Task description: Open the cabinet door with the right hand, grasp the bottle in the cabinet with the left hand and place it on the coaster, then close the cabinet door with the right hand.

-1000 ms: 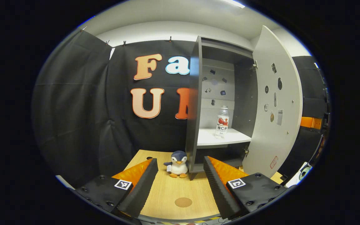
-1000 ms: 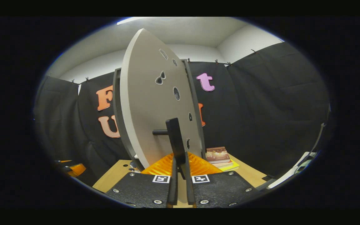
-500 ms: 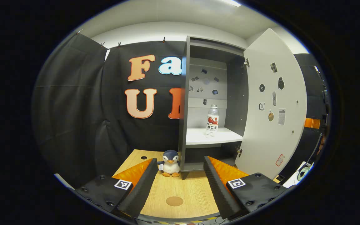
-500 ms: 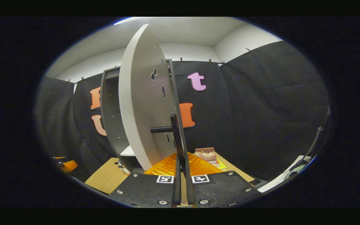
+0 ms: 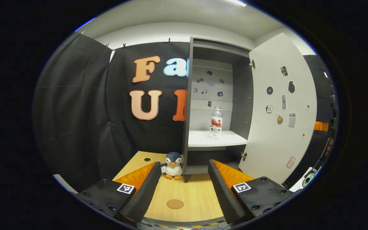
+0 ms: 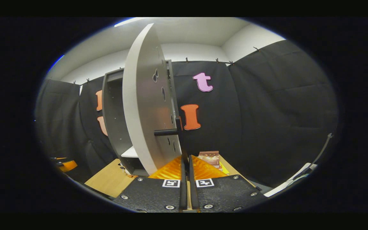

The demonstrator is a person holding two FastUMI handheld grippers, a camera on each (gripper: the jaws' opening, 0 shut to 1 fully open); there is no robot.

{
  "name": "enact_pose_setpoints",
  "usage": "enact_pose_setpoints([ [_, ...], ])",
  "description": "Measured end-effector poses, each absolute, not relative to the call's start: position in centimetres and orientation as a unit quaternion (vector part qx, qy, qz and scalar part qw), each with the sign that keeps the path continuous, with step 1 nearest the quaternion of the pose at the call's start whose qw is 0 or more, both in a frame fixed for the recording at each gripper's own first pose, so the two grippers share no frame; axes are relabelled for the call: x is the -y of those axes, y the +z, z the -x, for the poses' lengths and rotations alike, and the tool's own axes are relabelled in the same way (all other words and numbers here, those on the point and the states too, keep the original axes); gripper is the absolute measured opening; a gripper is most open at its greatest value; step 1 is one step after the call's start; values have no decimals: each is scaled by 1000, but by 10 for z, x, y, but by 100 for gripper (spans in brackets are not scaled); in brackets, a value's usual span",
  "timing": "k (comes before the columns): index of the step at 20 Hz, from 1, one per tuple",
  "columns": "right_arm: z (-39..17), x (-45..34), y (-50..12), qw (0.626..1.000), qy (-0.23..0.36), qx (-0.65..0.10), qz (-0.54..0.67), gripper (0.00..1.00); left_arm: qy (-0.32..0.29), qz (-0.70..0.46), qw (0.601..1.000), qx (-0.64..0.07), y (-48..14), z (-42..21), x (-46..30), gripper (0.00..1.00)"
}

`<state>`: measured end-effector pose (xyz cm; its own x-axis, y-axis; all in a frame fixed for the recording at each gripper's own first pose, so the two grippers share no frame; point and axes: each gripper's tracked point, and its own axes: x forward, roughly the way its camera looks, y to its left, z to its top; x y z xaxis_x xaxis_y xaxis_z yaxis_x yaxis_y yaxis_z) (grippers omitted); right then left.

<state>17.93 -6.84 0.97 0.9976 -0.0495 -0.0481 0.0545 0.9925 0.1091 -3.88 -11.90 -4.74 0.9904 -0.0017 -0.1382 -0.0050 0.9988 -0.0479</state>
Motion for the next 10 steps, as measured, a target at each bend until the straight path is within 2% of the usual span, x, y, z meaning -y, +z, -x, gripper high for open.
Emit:
enact_pose_setpoints([
  [2, -182, 70, 9, 998, -20, -23, -58, 8, 2, 25, 997, -70, -49, 42, 121, 96],
  [3, -182, 71, 9, 998, -17, -23, -59, 4, 4, 25, 997, -71, -49, 44, 122, 95],
  [4, -182, 72, 9, 998, -13, -24, -62, 12, 5, 26, 997, -73, -50, 45, 121, 95],
  [5, -182, 73, 10, 998, -10, -22, -63, 4, 6, 28, 997, -73, -50, 46, 121, 96],
  [6, -182, 74, 9, 998, -7, -23, -64, 13, 7, 29, 997, -75, -52, 48, 122, 95],
  [7, -181, 75, 9, 997, -5, -24, -67, 5, 8, 30, 997, -76, -52, 48, 121, 95],
  [9, -180, 76, 8, 997, -4, -25, -76, 6, 11, 28, 997, -76, -53, 50, 122, 96],
  [10, -178, 75, 8, 997, -5, -23, -77, 0, 12, 26, 997, -75, -53, 50, 121, 96],
])
